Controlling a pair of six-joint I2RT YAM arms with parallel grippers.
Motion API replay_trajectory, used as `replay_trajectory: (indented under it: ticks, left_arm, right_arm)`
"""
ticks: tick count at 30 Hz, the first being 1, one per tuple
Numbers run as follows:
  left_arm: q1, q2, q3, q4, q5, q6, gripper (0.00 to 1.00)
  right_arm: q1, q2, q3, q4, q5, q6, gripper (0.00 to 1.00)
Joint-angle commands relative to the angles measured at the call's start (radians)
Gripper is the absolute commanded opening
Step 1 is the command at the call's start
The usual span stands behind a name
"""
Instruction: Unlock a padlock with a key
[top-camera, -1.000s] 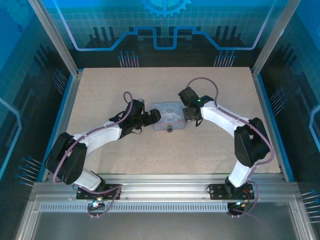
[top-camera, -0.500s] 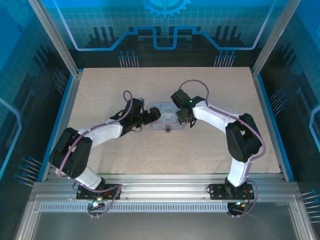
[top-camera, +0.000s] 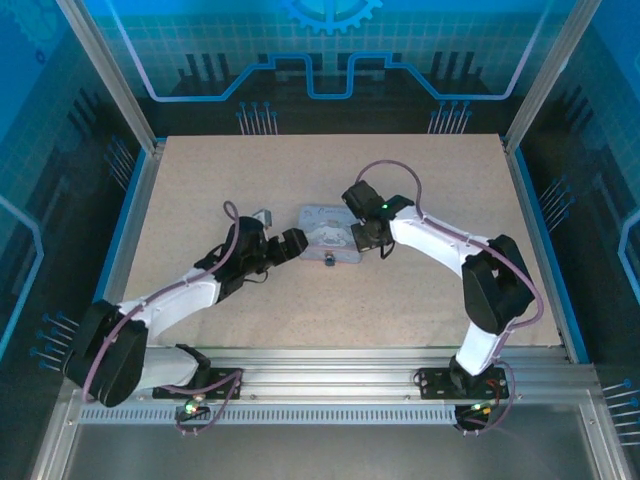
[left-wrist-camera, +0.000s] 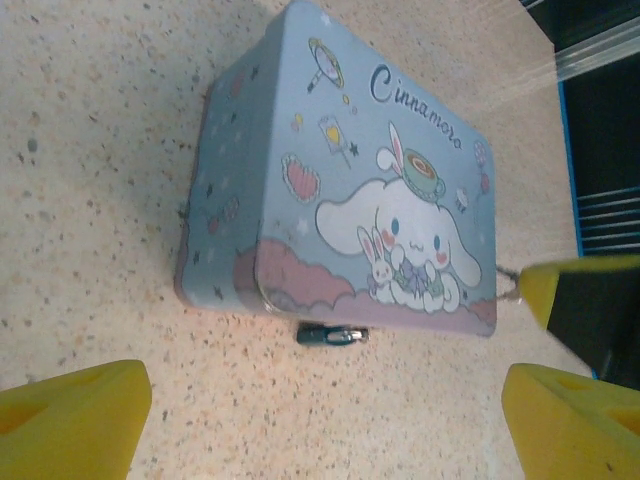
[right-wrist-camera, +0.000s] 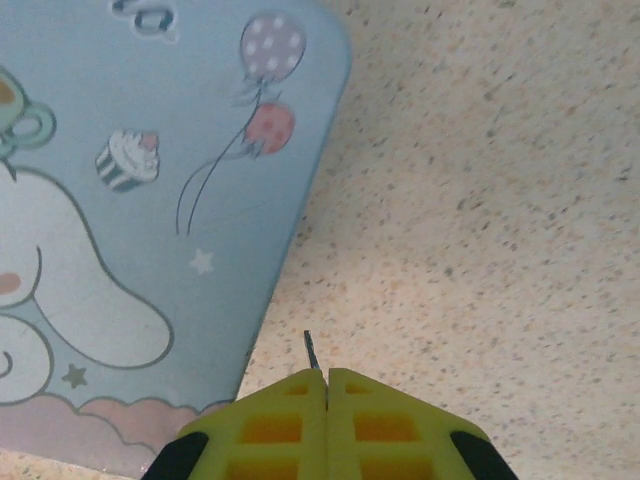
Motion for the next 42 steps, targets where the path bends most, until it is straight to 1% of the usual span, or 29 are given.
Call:
replay_trajectory:
  ticks: [1,4,5,8,11,16,21,25,34,39,42]
  left_arm:
    - [-0.011,-0.037,-0.075,0.081,0.07,-0.018,0.93]
    - [-0.055,-0.032,-0.134,0.191,0.067,-0.012,0.97]
    - [-0.075,-0.023,-0.154,0.252,0.051,-0.011,0.99]
    - [-0.146,0.022,-0.197,0.421,-0.029,0.042,0.99]
    - [-0.196,0.097,-0.19,0.524,-0.081,0.098,0.99]
    - [-0.226,0.254,-0.146,0.658,-0.114,0.13,0.99]
    - [-0.264,0.352,-0.094,0.672,-0.17,0.184,0.99]
    - [-0.273,0.416,-0.08,0.726,-0.177,0.196,0.99]
    - [-0.319,0.51,-0.032,0.761,-0.252,0.272,0.99]
    - [-0.327,0.551,-0.013,0.792,-0.245,0.278,0.99]
    - [-0.327,0.575,-0.012,0.827,-0.217,0.284,0.99]
  right_arm:
    - [-0.036,-0.005,0.088,-0.034,0.034,-0.044,0.0]
    - [-0.062,0.039,0.156,-0.029,0.024,-0.068,0.0]
    - [-0.069,0.057,0.179,-0.024,0.019,-0.074,0.0]
    - [-0.089,0.119,0.242,-0.003,-0.001,-0.094,0.0]
    - [-0.106,0.187,0.316,-0.004,-0.023,-0.097,0.0]
    - [-0.126,0.271,0.401,0.019,-0.081,-0.088,0.0]
    - [-0.126,0.321,0.443,0.028,-0.096,-0.096,0.0]
    - [-0.127,0.343,0.451,0.034,-0.097,-0.105,0.0]
    - [-0.124,0.37,0.459,0.037,-0.111,-0.11,0.0]
    - [-0.123,0.373,0.448,0.043,-0.118,-0.107,0.0]
    - [-0.122,0.375,0.432,0.051,-0.12,-0.104,0.0]
